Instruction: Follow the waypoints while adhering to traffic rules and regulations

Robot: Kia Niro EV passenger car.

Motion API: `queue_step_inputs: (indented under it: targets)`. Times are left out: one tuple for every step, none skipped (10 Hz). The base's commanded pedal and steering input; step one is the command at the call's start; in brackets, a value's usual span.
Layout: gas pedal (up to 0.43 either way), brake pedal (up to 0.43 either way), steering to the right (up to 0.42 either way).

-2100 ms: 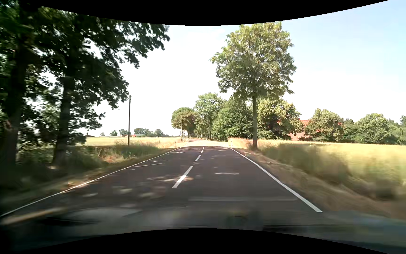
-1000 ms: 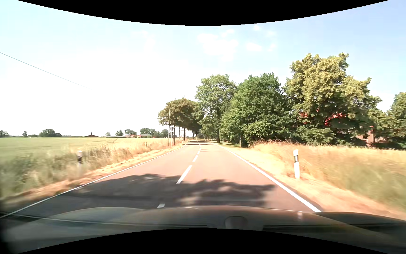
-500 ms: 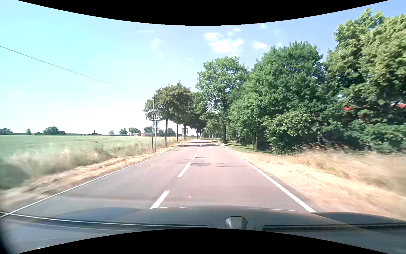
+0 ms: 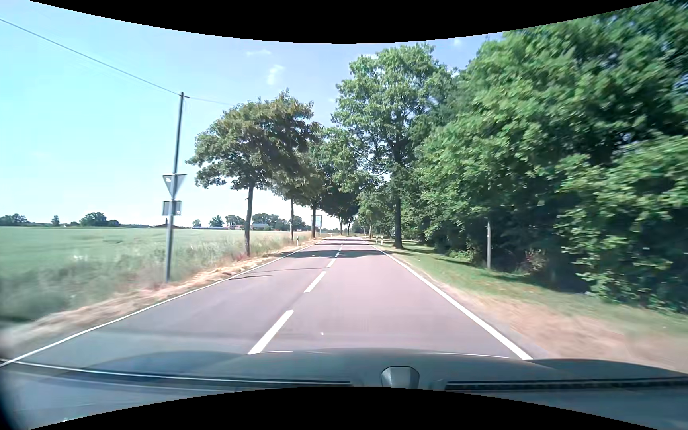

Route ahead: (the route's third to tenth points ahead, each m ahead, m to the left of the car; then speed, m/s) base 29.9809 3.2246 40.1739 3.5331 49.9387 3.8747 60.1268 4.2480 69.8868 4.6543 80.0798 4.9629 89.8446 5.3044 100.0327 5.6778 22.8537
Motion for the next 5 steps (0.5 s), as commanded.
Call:
queue_step_inputs:
  targets:
    - [0.441,0.006,-0.014]
    - [0.441,0.006,-0.013]
    - [0.441,0.006,-0.013]
    - [0.441,0.006,-0.011]
    - [0.441,0.006,-0.008]
